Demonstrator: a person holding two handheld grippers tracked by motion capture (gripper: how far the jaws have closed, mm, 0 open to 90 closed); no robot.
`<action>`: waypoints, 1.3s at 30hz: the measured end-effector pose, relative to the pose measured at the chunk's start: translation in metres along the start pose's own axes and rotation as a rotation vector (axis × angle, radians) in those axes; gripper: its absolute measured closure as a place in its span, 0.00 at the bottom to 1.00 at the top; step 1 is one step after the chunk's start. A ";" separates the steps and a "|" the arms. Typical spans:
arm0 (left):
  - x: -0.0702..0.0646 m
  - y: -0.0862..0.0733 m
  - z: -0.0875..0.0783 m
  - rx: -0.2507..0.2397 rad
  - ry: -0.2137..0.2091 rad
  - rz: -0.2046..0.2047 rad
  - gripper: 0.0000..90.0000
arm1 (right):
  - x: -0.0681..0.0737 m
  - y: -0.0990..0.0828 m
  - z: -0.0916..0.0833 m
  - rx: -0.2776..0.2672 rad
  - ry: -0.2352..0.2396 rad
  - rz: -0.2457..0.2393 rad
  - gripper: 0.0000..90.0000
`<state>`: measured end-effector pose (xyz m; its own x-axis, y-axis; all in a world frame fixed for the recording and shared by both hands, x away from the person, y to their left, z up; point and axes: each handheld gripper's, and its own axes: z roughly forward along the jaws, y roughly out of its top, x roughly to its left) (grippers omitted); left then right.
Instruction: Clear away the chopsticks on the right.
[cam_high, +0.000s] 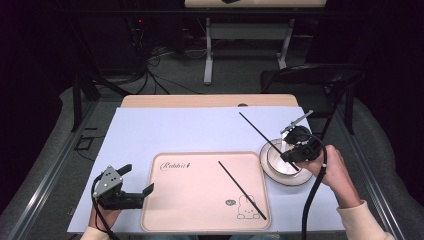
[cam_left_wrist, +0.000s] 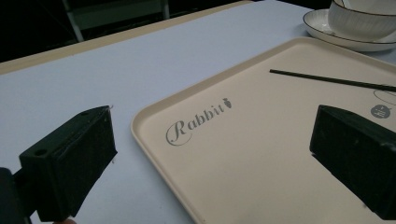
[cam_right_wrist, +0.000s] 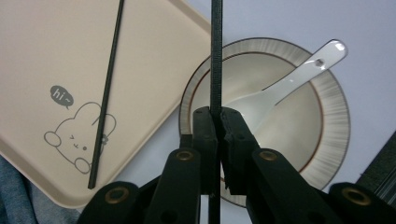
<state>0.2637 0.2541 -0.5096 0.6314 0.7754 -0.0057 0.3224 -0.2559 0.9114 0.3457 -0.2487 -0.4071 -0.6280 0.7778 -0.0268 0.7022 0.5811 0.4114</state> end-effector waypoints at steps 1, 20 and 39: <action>0.000 0.000 0.000 0.000 -0.001 0.000 0.00 | 0.000 0.000 0.000 0.000 0.000 0.000 0.95; -0.001 0.001 0.000 -0.004 -0.001 0.006 0.00 | 0.051 -0.028 0.048 0.034 0.122 0.059 0.95; -0.002 0.002 0.004 0.006 -0.001 0.015 0.00 | 0.069 -0.040 0.091 0.089 0.178 0.116 0.95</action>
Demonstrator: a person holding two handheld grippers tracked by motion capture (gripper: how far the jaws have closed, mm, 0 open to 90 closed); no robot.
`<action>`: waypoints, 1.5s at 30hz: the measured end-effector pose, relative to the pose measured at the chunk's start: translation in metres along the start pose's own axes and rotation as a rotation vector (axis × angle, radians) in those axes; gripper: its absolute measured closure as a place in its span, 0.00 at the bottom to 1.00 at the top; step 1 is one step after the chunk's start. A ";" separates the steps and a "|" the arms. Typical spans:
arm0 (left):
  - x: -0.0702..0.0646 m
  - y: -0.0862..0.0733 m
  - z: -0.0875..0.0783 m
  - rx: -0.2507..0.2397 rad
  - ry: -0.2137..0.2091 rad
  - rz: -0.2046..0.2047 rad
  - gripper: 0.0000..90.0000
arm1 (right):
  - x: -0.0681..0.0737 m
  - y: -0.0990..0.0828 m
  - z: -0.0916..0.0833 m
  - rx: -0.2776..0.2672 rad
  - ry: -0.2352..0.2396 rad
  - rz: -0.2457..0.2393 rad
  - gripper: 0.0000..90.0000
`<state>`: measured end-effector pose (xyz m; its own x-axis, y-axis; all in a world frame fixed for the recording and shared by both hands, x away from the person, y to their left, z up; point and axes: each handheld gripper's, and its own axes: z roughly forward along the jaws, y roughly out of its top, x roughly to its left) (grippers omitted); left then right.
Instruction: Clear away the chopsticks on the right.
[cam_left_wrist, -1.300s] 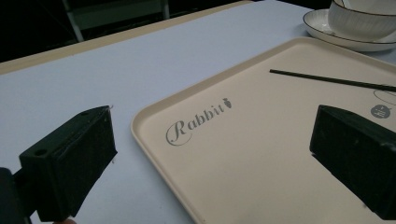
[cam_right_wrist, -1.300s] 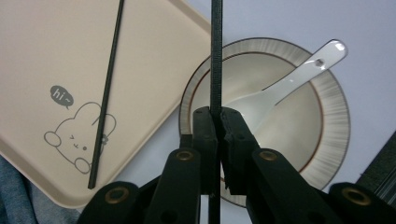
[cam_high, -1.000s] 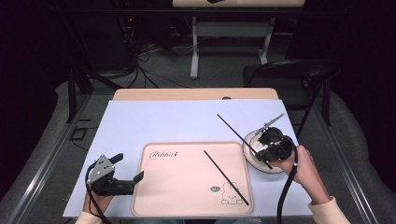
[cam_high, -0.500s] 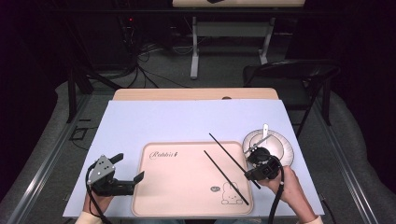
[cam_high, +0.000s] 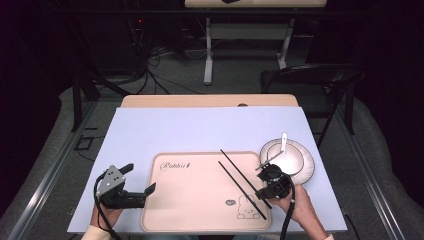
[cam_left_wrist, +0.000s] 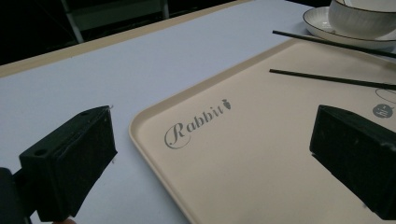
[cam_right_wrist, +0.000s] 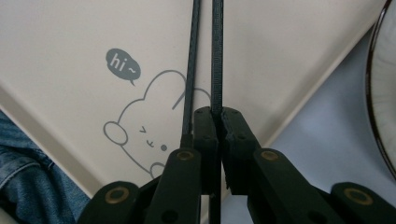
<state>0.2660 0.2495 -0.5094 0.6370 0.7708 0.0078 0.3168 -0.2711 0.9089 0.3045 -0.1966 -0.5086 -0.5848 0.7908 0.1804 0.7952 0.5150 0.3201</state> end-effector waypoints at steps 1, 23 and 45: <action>0.000 0.000 0.000 0.001 -0.001 0.002 0.00 | 0.000 0.000 0.000 0.000 0.000 0.000 0.95; 0.000 -0.001 0.000 0.004 -0.007 0.010 0.00 | 0.008 0.003 0.023 0.016 -0.028 -0.006 0.90; 0.000 -0.001 -0.001 0.003 0.000 0.005 0.00 | 0.013 -0.005 -0.010 -0.178 -0.045 -0.216 0.34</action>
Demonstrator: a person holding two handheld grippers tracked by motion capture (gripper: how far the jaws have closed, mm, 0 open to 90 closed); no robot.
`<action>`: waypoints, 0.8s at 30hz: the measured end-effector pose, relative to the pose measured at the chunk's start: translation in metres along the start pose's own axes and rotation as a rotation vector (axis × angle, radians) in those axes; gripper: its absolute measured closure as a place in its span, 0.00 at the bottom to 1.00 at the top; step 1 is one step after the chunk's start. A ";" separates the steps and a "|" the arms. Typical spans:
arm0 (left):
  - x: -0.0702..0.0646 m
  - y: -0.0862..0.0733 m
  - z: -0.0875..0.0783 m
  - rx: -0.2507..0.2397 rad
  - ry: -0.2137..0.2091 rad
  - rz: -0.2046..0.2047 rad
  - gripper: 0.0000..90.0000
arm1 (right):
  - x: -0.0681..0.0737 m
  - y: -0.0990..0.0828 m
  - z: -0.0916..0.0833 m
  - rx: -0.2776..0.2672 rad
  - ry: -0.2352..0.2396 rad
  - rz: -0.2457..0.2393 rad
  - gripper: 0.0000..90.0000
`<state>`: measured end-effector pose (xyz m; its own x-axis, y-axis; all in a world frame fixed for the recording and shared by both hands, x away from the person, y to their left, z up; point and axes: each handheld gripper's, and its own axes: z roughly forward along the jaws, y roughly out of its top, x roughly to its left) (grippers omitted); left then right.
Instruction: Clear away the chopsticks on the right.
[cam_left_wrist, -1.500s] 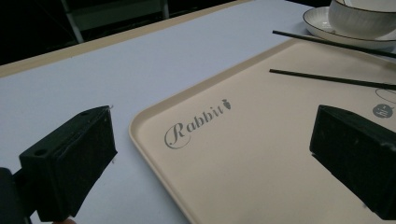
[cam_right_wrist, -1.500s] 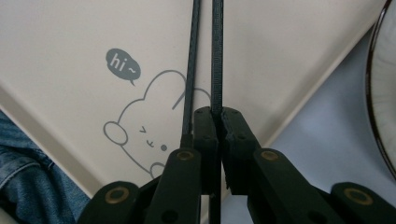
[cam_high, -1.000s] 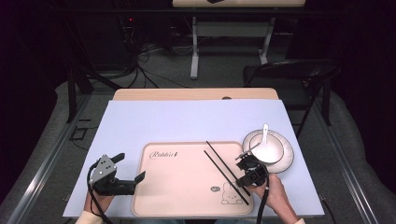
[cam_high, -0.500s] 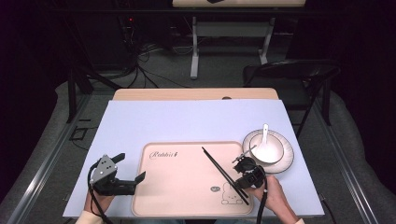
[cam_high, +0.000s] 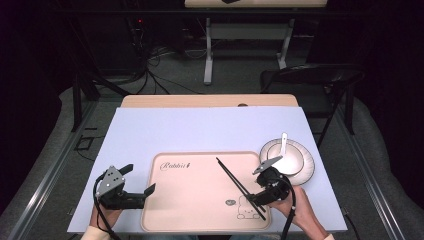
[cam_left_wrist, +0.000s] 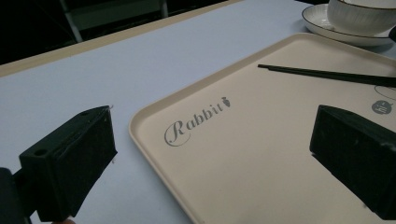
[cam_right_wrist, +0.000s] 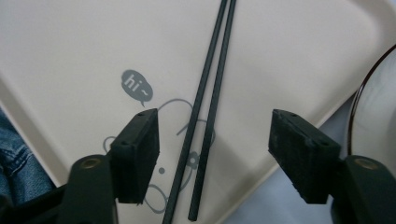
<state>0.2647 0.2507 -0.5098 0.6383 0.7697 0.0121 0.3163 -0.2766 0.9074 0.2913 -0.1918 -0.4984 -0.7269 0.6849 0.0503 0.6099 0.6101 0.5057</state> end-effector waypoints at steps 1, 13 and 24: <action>0.000 0.000 0.000 0.001 0.000 -0.002 0.00 | 0.000 -0.001 -0.003 -0.025 -0.002 -0.008 0.30; 0.001 -0.001 -0.002 -0.001 0.007 -0.009 0.00 | -0.011 -0.036 -0.043 -0.329 -0.103 -0.058 0.05; 0.001 -0.001 -0.004 -0.008 0.009 -0.011 0.00 | -0.009 -0.093 -0.069 -0.523 -0.227 -0.089 0.00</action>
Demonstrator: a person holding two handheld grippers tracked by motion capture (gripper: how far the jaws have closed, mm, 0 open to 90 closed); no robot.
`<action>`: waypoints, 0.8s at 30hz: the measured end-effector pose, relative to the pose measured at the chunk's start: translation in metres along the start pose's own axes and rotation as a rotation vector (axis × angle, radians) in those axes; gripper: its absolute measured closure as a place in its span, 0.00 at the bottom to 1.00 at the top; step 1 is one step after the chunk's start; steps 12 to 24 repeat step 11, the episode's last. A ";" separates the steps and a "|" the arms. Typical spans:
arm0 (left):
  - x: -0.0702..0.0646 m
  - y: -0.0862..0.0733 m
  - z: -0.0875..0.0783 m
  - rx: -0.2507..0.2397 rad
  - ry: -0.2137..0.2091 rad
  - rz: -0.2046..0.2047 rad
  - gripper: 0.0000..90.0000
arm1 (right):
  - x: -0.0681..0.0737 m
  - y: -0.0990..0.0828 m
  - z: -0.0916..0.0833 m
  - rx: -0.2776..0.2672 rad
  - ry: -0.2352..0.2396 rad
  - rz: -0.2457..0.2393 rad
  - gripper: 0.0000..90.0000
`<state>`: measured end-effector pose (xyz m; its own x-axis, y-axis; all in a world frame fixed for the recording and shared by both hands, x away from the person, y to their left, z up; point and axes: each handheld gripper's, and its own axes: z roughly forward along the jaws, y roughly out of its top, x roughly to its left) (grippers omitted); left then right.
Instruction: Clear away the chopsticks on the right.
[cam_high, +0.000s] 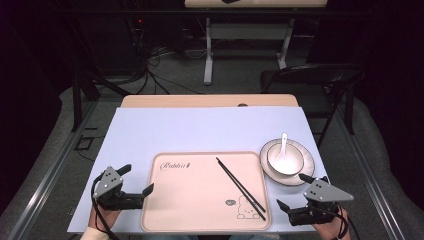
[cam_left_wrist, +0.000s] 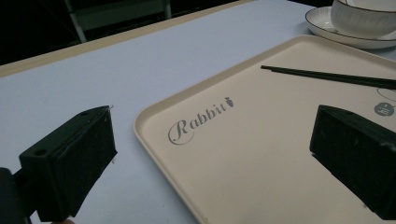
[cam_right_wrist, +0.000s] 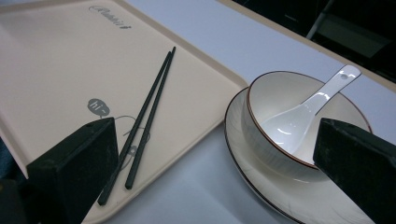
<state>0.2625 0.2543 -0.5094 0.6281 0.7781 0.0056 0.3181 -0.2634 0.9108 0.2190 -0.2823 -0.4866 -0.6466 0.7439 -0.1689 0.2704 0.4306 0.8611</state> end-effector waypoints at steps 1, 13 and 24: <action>0.000 0.000 0.000 0.000 0.001 -0.001 0.00 | -0.001 -0.001 -0.002 -0.011 -0.001 0.007 0.00; 0.001 0.000 -0.001 -0.003 0.005 -0.002 0.00 | -0.005 -0.005 -0.009 -0.049 -0.069 0.010 0.00; 0.001 0.000 -0.001 -0.003 0.005 -0.002 0.00 | -0.005 -0.005 -0.009 -0.049 -0.069 0.010 0.00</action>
